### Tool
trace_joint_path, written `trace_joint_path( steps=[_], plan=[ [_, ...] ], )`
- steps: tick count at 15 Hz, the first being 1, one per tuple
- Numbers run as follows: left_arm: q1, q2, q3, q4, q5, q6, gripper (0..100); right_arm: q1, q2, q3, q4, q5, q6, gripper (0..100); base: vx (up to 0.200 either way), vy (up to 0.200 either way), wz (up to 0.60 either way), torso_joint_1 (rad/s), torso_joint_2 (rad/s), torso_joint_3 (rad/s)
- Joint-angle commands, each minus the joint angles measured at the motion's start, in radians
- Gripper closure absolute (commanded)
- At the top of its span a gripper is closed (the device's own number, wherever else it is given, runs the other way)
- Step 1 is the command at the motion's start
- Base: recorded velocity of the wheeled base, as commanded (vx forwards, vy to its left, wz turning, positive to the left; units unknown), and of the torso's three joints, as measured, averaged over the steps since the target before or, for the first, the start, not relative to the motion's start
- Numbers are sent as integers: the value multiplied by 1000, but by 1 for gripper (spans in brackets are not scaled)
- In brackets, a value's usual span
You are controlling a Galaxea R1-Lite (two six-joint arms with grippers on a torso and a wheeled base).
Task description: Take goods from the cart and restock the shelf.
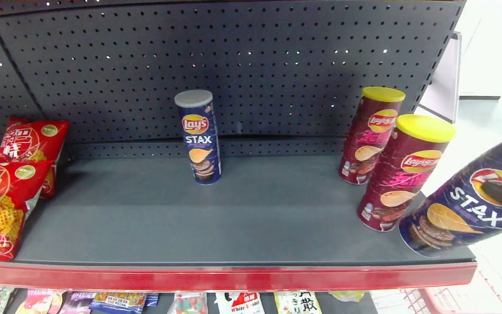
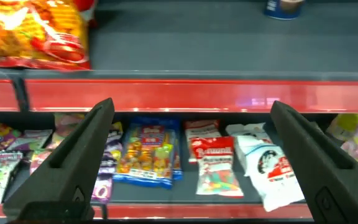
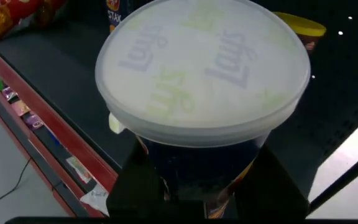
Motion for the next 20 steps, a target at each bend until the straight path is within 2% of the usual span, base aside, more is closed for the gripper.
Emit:
trace_joint_path(
  steps=[1,3,7,13,19,20],
  plan=[
    [0,1,0,0,1,-2,0,0,-36,1,4,24,24,100,0,200,0,-2,7,2],
    [0,1,0,0,1,0,0,3,-150,35,55,65,88,100,0,100,0,-1,1,-1],
    [0,1,0,0,-1,1,0,31,-249,50,191,63,89,100,0,0,0,0,0,0],
    [-1,1,0,0,-1,3,0,34,-216,35,191,73,88,100,0,0,0,0,0,0],
    [-1,1,0,0,1,3,0,100,-140,-8,191,68,62,100,0,0,0,0,0,0],
    [0,1,0,0,1,3,0,145,-116,-9,191,65,47,100,0,0,0,0,0,0]
  ],
)
